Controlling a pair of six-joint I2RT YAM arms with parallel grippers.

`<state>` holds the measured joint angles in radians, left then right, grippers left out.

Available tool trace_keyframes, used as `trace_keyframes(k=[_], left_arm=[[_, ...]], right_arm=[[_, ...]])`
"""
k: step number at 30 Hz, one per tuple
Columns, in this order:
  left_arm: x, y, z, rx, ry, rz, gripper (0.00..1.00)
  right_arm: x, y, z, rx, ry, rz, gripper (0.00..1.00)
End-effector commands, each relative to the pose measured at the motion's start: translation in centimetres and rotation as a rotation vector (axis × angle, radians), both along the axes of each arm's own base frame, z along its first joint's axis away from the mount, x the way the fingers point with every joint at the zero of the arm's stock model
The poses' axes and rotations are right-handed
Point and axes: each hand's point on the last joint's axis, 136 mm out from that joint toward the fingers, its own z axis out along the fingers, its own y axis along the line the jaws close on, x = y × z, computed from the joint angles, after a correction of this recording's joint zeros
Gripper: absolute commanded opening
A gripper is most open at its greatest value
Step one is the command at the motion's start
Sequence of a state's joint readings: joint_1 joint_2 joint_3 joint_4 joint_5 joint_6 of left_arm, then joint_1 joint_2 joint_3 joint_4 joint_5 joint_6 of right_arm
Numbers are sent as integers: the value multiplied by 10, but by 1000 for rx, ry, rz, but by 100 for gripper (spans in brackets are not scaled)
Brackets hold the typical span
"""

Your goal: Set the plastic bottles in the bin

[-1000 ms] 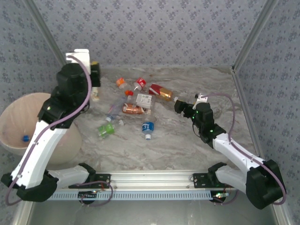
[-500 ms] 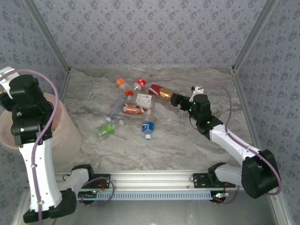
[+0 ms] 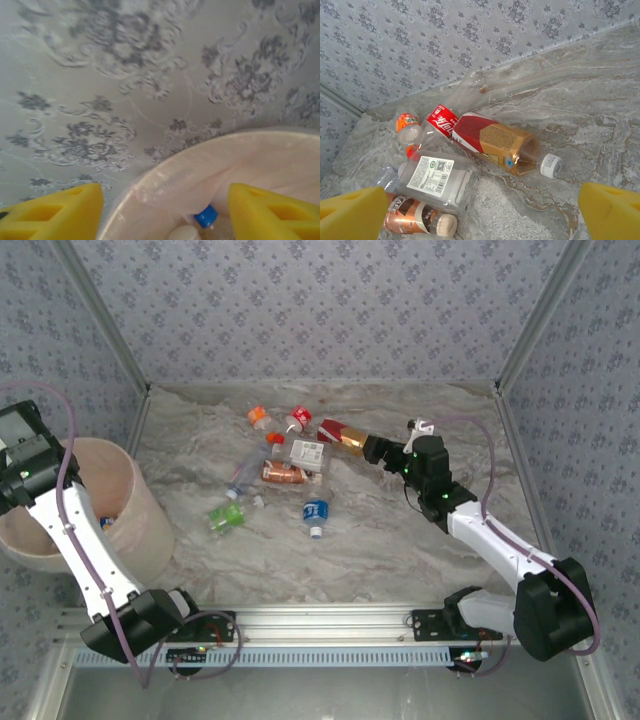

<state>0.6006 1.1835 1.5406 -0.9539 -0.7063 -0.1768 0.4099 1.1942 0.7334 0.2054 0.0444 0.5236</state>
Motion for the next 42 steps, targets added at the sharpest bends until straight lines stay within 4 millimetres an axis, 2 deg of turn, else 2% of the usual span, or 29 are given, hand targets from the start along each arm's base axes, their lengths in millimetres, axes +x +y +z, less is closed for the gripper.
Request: trace_keyframes(k=[1, 3, 5, 9, 12, 16, 18, 20, 22, 24, 27, 31, 37, 42], left_arm=[[7, -9, -1, -79, -54, -35, 72], [14, -17, 8, -85, -89, -74, 74], [25, -30, 20, -72, -116, -134, 81], [65, -74, 34, -72, -169, -325, 89], [97, -117, 41, -53, -172, -474, 94], [140, -195, 39, -55, -141, -763, 98], [154, -236, 34, -47, -95, -924, 98], [162, -284, 22, -74, -38, -1123, 98], [162, -324, 1, -150, 26, -1304, 98], [157, -351, -22, -237, 99, -1424, 98], [146, -370, -61, -374, 217, -1499, 98], [127, -383, -114, -555, 391, -1502, 98], [113, -379, -190, -697, 670, -1366, 98], [107, -362, -243, -654, 882, -1323, 98]], right_arm=[[3, -2, 10, -13, -14, -4, 100], [3, -3, 9, -16, -17, -14, 100], [2, -5, 5, -22, -6, -22, 100], [0, -12, -6, -13, 42, -64, 100], [-3, -12, -12, -7, 70, -66, 100], [-6, -15, -12, -14, 80, -72, 100], [-8, -17, -14, -23, 86, -78, 100], [-10, -20, -14, -34, 81, -83, 100], [-12, -22, -15, -41, 79, -87, 100], [-14, -25, -17, -47, 81, -94, 100], [-18, -28, -20, -56, 84, -101, 100], [-19, -32, -23, -73, 85, -105, 100], [-19, -34, -25, -92, 85, -106, 100], [-20, -36, -28, -115, 90, -107, 100]])
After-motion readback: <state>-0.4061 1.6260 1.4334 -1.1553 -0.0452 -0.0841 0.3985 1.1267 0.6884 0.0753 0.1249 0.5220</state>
